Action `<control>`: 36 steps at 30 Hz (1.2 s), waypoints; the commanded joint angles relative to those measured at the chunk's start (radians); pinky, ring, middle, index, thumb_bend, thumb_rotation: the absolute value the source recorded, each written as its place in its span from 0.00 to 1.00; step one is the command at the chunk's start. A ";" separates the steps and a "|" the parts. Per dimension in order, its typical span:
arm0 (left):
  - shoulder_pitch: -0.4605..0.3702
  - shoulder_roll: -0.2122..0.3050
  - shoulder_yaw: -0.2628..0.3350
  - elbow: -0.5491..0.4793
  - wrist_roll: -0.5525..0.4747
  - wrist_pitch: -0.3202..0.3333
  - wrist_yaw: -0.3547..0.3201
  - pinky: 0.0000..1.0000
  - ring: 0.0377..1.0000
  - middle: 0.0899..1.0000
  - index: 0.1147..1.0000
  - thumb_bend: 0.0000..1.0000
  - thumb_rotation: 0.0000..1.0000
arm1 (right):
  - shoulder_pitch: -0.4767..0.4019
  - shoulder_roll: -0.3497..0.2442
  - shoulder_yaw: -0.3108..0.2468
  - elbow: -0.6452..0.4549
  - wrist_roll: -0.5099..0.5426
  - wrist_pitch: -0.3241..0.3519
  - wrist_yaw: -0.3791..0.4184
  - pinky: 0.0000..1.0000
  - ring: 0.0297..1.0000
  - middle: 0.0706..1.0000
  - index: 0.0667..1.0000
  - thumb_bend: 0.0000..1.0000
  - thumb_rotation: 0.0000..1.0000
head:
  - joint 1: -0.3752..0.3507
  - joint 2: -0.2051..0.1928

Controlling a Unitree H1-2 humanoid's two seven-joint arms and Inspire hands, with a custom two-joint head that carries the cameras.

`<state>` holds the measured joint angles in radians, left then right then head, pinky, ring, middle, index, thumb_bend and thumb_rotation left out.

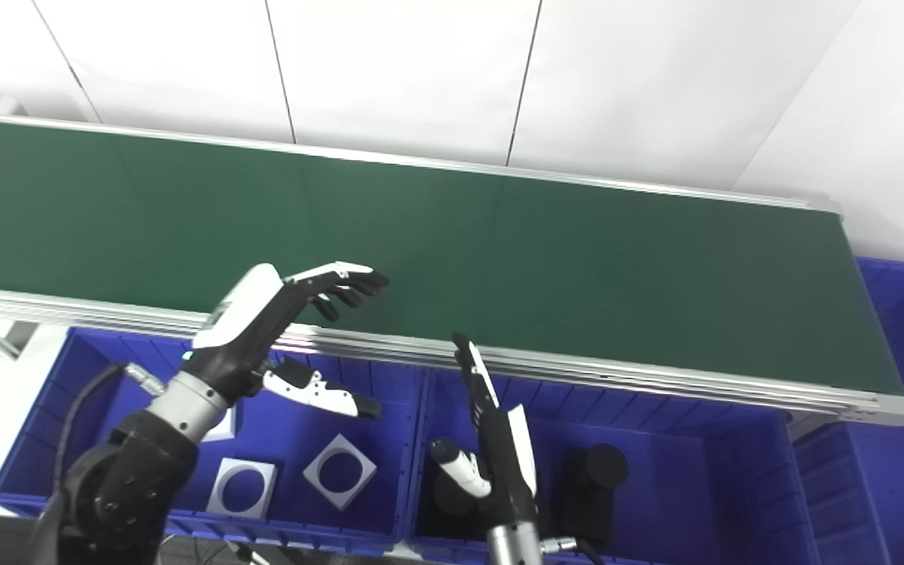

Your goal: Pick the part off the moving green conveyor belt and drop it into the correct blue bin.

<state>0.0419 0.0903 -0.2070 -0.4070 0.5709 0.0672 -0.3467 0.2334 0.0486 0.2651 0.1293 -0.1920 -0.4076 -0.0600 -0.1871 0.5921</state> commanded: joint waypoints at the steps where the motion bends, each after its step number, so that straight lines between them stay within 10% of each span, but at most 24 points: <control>1: -0.008 -0.015 -0.006 -0.008 -0.033 -0.015 0.042 0.57 0.68 0.72 0.71 0.88 0.35 | 0.007 -0.006 0.011 -0.045 0.019 -0.062 -0.016 0.99 0.97 0.98 0.95 1.00 0.91 | 0.020 -0.007; 16: 0.061 0.007 -0.036 0.223 -0.227 -0.212 0.129 0.68 0.75 0.75 0.71 0.82 0.32 | 0.040 -0.061 0.049 -0.082 0.002 -0.062 -0.061 0.94 0.95 0.98 0.96 0.97 0.95 | -0.038 0.004; 36: 0.061 -0.001 -0.055 0.206 -0.389 -0.160 0.105 0.78 0.83 0.82 0.76 0.72 0.30 | 0.021 -0.028 0.066 -0.067 -0.013 -0.061 -0.076 0.97 0.97 0.98 0.95 1.00 0.95 | -0.084 -0.010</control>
<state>0.1194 0.1007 -0.2582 -0.1868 0.2080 -0.0562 -0.2514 0.2588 0.0197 0.3272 0.0976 -0.2018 -0.4119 -0.1297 -0.2823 0.5829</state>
